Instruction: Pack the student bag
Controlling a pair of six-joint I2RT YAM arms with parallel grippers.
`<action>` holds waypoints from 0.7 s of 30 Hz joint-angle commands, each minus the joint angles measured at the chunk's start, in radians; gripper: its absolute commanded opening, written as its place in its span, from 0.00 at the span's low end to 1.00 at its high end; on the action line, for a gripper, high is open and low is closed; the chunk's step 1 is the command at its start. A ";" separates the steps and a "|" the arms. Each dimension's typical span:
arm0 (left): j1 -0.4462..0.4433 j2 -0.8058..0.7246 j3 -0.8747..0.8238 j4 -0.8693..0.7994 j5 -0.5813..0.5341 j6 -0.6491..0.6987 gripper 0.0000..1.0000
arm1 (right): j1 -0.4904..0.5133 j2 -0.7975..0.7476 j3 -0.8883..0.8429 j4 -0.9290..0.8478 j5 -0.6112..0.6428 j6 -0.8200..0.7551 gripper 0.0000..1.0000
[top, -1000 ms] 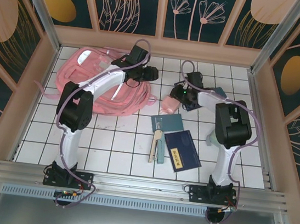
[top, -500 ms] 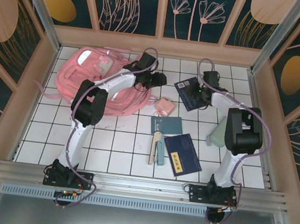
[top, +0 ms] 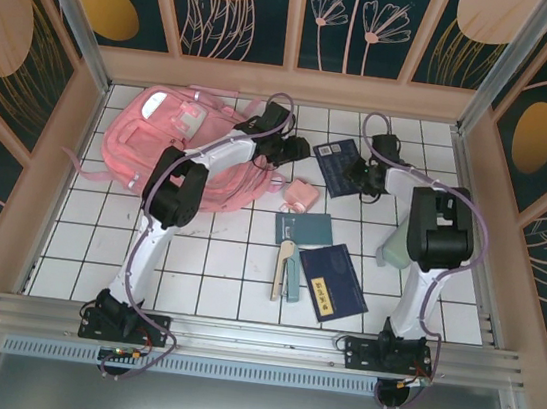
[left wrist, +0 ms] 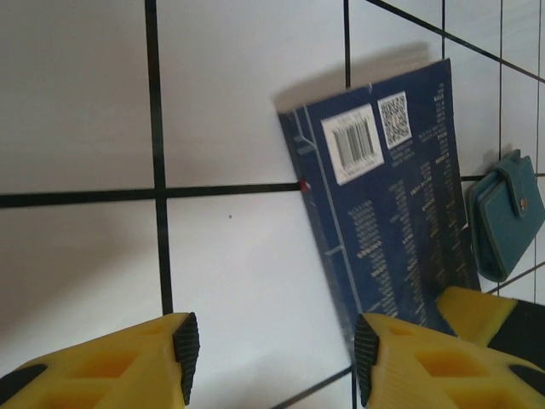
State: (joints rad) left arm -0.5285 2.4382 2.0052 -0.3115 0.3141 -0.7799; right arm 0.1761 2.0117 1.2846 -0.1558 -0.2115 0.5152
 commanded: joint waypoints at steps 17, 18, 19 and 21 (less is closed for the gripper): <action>-0.002 0.168 0.181 -0.141 -0.082 0.020 0.54 | 0.034 0.064 0.196 -0.088 0.096 -0.126 0.45; -0.001 0.167 0.176 -0.144 -0.084 0.019 0.54 | 0.027 0.076 0.204 -0.093 0.100 -0.133 0.45; -0.001 0.167 0.169 -0.143 -0.086 0.016 0.54 | 0.023 0.088 0.215 -0.101 0.103 -0.139 0.45; -0.001 0.168 0.162 -0.140 -0.081 0.016 0.54 | 0.021 0.107 0.229 -0.105 0.097 -0.151 0.45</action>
State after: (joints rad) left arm -0.5308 2.5710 2.1841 -0.4011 0.2584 -0.7757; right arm 0.2066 2.1086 1.4731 -0.2295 -0.1551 0.4191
